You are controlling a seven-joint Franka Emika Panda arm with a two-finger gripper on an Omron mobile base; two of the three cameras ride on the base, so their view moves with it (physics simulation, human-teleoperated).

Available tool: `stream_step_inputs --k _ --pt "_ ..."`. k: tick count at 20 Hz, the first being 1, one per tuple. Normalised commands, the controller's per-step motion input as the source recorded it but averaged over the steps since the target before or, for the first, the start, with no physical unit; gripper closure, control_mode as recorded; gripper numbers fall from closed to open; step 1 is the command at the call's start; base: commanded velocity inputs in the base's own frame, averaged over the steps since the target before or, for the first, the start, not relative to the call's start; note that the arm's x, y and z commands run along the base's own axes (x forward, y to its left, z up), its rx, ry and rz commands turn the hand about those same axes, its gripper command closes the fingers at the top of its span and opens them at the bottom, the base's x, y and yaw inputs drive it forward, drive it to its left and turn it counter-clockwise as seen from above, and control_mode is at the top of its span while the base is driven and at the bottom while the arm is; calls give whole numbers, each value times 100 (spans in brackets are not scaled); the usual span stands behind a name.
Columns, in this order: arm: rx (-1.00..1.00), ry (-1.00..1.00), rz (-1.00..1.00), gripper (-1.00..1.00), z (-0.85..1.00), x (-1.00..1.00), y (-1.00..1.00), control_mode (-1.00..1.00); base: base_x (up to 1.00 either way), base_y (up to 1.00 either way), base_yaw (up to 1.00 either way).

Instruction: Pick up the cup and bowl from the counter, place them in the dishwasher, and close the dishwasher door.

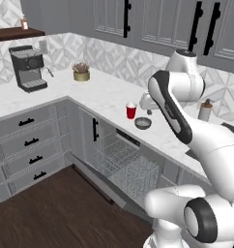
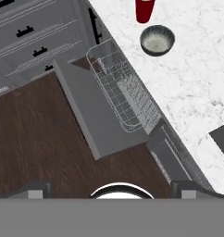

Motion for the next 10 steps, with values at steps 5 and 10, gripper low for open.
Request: stream_step_inputs --k 5,10 --pt "0 0 0 -100 0 0 0 -100 7 -13 1" --pt "-3 12 -2 -100 -3 24 28 -100 0 0 0"
